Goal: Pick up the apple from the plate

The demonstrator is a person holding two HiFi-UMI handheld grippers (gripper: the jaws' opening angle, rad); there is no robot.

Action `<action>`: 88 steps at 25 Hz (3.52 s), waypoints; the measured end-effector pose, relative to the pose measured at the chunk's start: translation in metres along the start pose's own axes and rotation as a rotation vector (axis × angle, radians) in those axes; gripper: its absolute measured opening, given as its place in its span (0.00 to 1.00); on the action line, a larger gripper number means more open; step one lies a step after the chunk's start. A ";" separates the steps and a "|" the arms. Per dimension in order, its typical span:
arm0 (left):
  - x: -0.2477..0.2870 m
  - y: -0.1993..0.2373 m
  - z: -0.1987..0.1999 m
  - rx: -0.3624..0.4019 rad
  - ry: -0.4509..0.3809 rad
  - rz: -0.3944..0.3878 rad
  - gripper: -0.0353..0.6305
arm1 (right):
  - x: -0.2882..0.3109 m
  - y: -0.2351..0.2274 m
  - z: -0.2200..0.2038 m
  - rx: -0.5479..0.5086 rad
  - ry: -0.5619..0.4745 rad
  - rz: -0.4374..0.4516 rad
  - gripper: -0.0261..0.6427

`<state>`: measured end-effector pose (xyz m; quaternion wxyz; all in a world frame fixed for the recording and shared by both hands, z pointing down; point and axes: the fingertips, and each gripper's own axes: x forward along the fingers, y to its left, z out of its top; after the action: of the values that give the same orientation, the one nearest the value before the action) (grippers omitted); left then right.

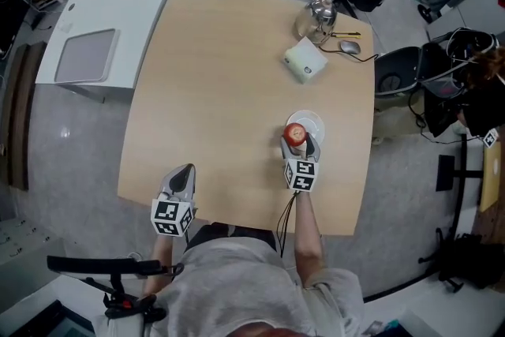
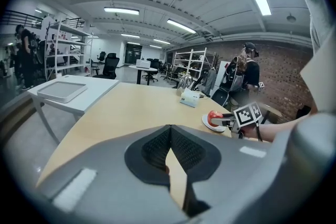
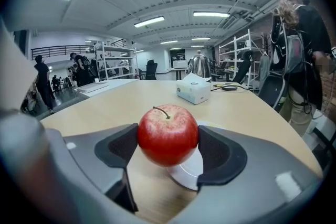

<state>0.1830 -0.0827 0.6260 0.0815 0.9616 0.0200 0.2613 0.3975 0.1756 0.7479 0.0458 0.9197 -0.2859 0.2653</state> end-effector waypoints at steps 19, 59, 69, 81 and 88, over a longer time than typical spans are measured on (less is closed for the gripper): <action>-0.079 0.050 -0.013 -0.096 -0.060 0.196 0.08 | 0.021 0.114 0.038 -0.140 -0.013 0.234 0.58; -0.294 0.141 -0.101 -0.344 -0.187 0.676 0.08 | -0.002 0.446 0.040 -0.451 -0.019 0.816 0.58; -0.360 0.162 -0.129 -0.423 -0.202 0.772 0.08 | -0.031 0.539 0.022 -0.530 0.012 0.942 0.58; -0.391 0.167 -0.164 -0.494 -0.205 0.874 0.08 | -0.040 0.603 -0.012 -0.609 0.039 1.069 0.58; -0.407 0.168 -0.182 -0.536 -0.188 0.932 0.08 | -0.043 0.634 -0.033 -0.651 0.064 1.133 0.58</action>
<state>-0.2610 -0.2542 0.6057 0.2008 0.8335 -0.4828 0.1786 0.0036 -0.3232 0.7110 0.1834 0.5573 -0.7906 0.1753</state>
